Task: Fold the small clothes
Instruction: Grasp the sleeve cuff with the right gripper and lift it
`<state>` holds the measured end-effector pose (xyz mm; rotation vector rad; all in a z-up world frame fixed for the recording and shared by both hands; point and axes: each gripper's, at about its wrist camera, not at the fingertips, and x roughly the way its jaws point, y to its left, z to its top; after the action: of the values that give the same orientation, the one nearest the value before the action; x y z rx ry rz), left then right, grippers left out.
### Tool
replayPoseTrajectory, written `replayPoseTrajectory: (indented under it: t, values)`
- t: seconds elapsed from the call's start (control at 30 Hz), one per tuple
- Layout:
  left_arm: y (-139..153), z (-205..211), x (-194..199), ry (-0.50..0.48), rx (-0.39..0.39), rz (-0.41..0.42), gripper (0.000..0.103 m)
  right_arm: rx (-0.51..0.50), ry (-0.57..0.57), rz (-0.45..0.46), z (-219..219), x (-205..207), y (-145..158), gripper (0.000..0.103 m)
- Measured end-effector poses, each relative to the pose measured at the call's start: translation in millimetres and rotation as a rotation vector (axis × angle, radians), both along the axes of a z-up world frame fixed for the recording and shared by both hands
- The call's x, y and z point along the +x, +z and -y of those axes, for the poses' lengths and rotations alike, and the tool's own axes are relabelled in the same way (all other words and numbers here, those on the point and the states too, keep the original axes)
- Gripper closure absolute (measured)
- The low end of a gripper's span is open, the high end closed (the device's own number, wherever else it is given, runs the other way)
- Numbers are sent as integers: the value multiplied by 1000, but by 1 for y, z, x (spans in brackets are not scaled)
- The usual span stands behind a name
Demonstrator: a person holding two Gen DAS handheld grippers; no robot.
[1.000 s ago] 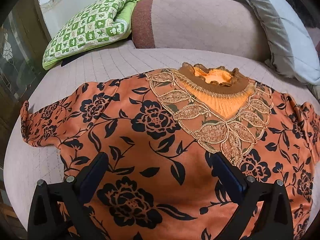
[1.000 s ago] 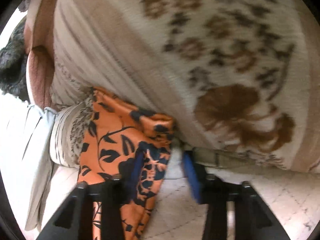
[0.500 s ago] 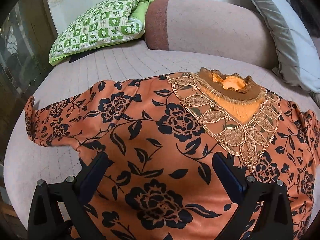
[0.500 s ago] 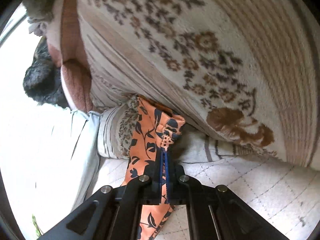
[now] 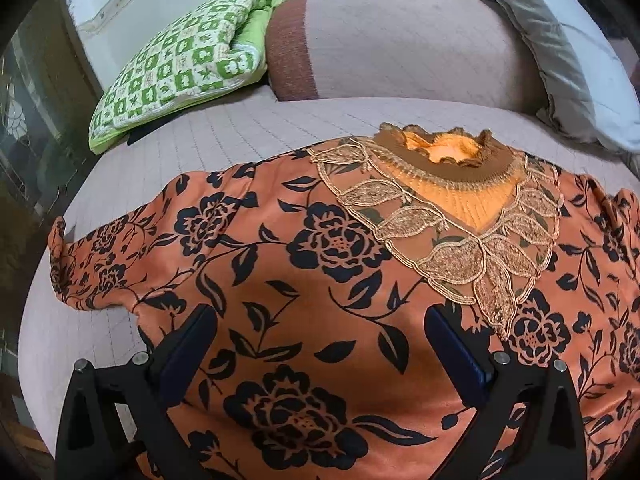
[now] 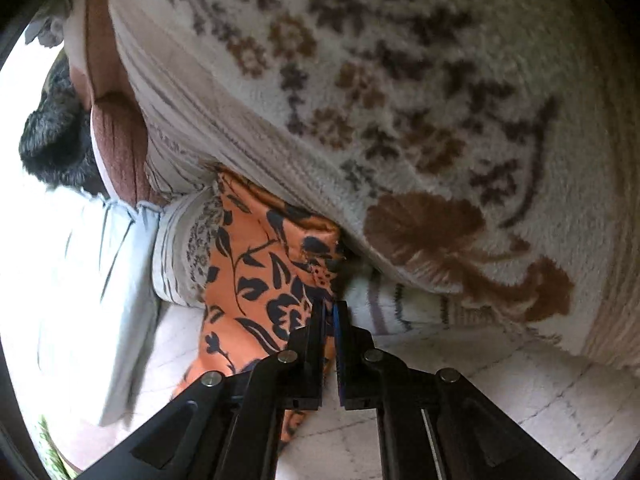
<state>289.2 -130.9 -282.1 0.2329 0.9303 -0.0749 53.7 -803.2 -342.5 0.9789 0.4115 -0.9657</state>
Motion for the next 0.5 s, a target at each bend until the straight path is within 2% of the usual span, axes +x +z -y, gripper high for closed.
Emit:
replayPoseTrajectory:
  t: [0.37, 0.5]
  values:
    - [-3, 2, 0, -11, 9, -6, 0, 23, 49, -10, -4, -3, -1, 97]
    - [-5, 2, 1, -13, 11, -11, 0, 8, 26, -93, -4, -3, -4, 97]
